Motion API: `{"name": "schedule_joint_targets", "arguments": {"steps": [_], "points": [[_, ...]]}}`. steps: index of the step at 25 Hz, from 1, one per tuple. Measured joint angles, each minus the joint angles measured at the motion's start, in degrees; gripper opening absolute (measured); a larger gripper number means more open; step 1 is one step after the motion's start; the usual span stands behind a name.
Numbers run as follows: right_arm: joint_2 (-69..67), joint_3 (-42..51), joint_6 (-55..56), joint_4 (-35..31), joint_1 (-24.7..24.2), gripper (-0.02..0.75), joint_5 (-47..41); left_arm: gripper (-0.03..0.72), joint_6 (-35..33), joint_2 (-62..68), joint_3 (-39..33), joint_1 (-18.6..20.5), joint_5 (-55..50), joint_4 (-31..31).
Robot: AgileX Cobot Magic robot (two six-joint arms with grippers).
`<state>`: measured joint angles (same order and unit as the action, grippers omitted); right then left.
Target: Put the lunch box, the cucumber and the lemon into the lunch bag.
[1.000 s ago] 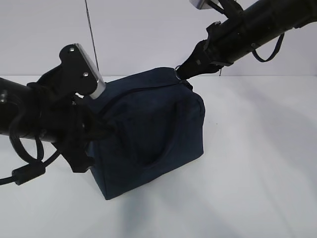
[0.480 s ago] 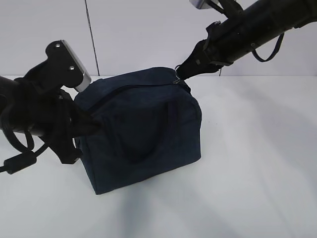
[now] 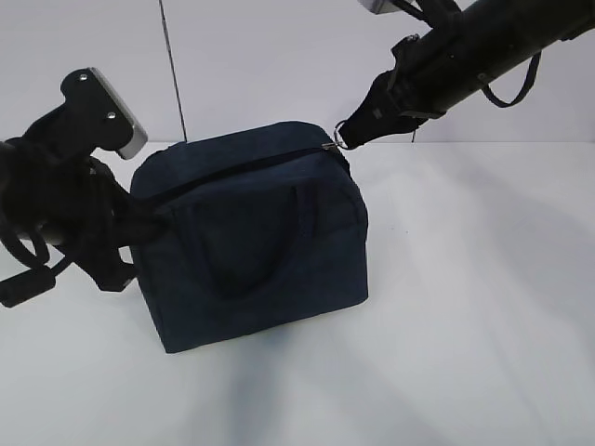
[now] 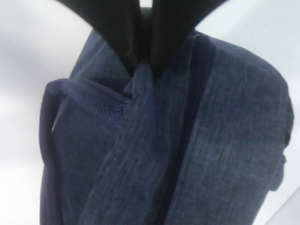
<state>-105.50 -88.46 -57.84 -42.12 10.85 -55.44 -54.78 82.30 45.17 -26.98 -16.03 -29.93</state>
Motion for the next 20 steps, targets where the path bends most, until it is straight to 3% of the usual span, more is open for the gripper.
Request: {"name": "schedule_joint_targets", "arguments": {"steps": [11,20], "points": [[0.0,0.0,1.5,2.1,0.0,0.008,-1.1,-0.003,0.2,0.0,0.0,1.1,-0.4,0.0],[0.2,-1.7,1.2,-4.0,0.1,0.008,-1.8,-0.003,0.7,0.0,0.0,2.4,-0.5,0.0]]}}
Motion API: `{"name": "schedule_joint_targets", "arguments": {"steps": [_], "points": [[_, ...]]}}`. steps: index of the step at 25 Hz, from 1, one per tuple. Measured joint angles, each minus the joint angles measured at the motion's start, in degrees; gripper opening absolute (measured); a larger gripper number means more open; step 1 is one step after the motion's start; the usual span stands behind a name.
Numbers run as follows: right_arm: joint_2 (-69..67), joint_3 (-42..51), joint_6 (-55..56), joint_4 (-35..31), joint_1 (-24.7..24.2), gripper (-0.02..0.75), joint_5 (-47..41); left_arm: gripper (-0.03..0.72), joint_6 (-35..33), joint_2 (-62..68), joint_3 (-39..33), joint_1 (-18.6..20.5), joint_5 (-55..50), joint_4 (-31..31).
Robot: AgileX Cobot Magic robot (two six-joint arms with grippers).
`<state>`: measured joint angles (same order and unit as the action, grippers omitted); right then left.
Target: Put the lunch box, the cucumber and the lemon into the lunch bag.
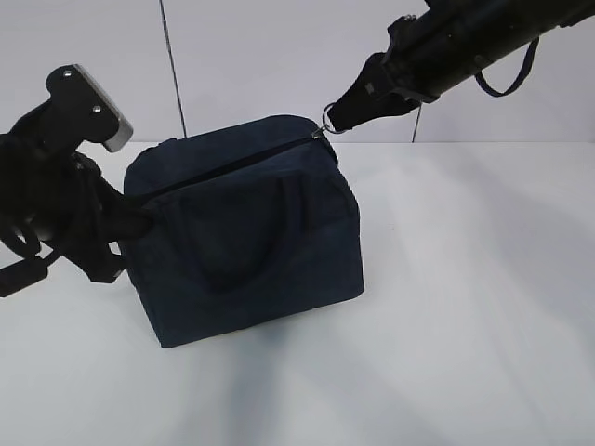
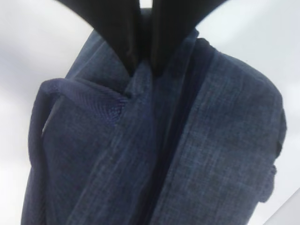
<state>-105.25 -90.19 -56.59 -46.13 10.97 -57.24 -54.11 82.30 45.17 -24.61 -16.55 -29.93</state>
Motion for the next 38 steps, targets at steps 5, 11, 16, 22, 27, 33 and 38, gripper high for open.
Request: {"name": "schedule_joint_targets", "arguments": {"steps": [5,11,16,22,27,33,38], "points": [[0.0,0.0,-1.7,-5.0,-0.1,0.008,-1.2,-0.003,0.1,0.0,0.0,0.3,-0.1,0.0],[-1.0,-0.1,-3.4,-8.7,-0.2,0.008,-4.8,-0.003,0.2,0.0,0.0,0.4,-0.3,-1.0],[-2.3,-0.1,-2.2,-13.3,-0.2,0.008,-1.4,-0.003,0.2,0.0,0.0,0.4,-0.3,-1.6],[-2.7,-0.1,1.2,-14.9,-0.2,0.008,5.0,-0.003,0.2,0.0,0.0,0.5,-0.3,-2.1],[-2.7,-0.4,2.8,-10.6,-0.2,0.008,1.3,-0.003,0.3,0.0,0.0,0.5,-0.3,-2.1],[-2.7,-0.4,2.3,-9.4,-0.3,0.008,-4.9,-0.003,0.3,0.0,0.0,0.5,-0.3,-2.1],[-2.7,-0.4,-0.8,-13.1,-0.4,0.008,-4.2,-0.003,0.3,0.0,0.0,0.5,-0.1,-2.1]]}}
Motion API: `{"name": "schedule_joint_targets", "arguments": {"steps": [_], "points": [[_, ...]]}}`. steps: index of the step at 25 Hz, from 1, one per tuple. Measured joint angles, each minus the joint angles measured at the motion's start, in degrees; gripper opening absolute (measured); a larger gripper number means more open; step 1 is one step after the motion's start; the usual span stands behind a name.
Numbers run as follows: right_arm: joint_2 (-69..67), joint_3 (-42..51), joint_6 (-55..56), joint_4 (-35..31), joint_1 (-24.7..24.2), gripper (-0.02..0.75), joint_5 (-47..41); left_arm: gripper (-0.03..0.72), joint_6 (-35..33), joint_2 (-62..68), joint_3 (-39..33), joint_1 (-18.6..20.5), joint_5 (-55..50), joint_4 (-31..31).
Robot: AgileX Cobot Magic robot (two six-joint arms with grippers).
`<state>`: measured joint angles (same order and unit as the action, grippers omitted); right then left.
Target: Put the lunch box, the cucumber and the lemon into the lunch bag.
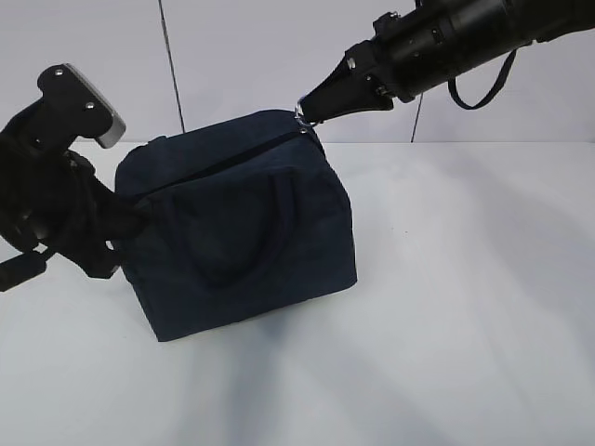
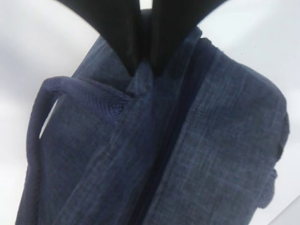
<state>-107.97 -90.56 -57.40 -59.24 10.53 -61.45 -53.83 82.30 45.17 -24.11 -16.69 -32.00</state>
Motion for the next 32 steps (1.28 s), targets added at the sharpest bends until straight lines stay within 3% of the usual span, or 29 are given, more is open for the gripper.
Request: {"name": "schedule_joint_targets", "arguments": {"steps": [3,5,10,13,20,28,32], "points": [[0.0,0.0,-0.1,-0.9,0.0,0.008,2.6,0.002,0.0,0.0,0.0,0.0,0.1,0.0],[0.0,0.0,-0.1,-1.3,0.0,0.008,2.9,0.046,0.0,0.0,0.0,0.0,0.0,0.0],[0.0,0.0,-0.1,-1.3,0.0,0.008,2.8,0.337,0.0,-1.0,0.0,0.0,-1.8,-0.1],[0.0,0.0,-0.1,-1.3,0.0,0.008,2.5,0.424,0.0,-4.0,0.0,0.0,-1.8,-0.1],[0.0,0.0,-0.1,-1.3,0.0,0.008,2.5,0.448,0.0,-11.0,0.0,-0.4,-0.8,-0.1],[0.0,0.0,-0.1,-1.9,0.0,0.008,2.2,0.437,-0.7,-8.8,2.6,-8.1,5.8,1.7],[0.0,0.0,-0.1,-2.1,0.0,0.008,2.1,0.421,-0.8,-3.2,5.5,-8.8,6.3,4.2]]}}
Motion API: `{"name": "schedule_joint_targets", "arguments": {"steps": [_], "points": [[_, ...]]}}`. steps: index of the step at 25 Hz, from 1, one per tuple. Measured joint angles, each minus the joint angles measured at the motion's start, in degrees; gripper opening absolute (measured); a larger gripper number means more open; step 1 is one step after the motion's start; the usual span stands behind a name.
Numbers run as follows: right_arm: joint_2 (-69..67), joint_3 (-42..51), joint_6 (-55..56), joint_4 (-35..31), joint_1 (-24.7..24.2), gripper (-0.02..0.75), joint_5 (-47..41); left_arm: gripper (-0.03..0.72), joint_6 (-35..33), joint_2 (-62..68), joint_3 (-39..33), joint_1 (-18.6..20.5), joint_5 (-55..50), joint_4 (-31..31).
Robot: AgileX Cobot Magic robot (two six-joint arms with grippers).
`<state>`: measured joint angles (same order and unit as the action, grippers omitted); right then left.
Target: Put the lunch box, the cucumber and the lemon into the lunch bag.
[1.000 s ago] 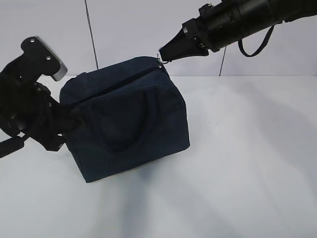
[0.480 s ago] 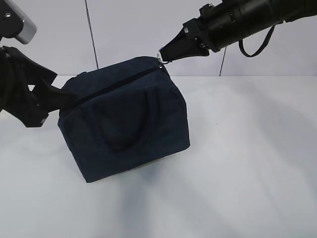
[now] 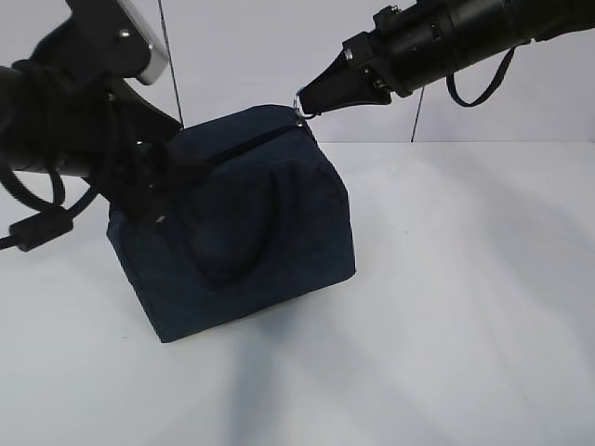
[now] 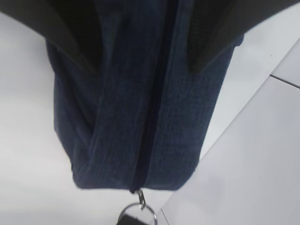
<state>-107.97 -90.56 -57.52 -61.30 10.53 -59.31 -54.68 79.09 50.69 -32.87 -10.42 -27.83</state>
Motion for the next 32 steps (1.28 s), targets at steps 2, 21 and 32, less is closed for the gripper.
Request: {"name": "schedule_joint_targets", "arguments": {"steps": [2,21,32], "points": [[0.0,0.0,0.0,0.0,0.0,0.008,-0.1,0.404,0.0,2.5,1.5,0.0,0.1,1.1],[0.0,0.0,-0.1,-0.2,0.0,0.008,-0.3,0.069,-0.1,9.9,4.9,-3.3,2.1,7.5],[0.0,-4.1,-1.8,7.2,0.0,0.008,-1.6,0.002,-0.1,9.9,5.2,-3.3,1.5,8.5]]}}
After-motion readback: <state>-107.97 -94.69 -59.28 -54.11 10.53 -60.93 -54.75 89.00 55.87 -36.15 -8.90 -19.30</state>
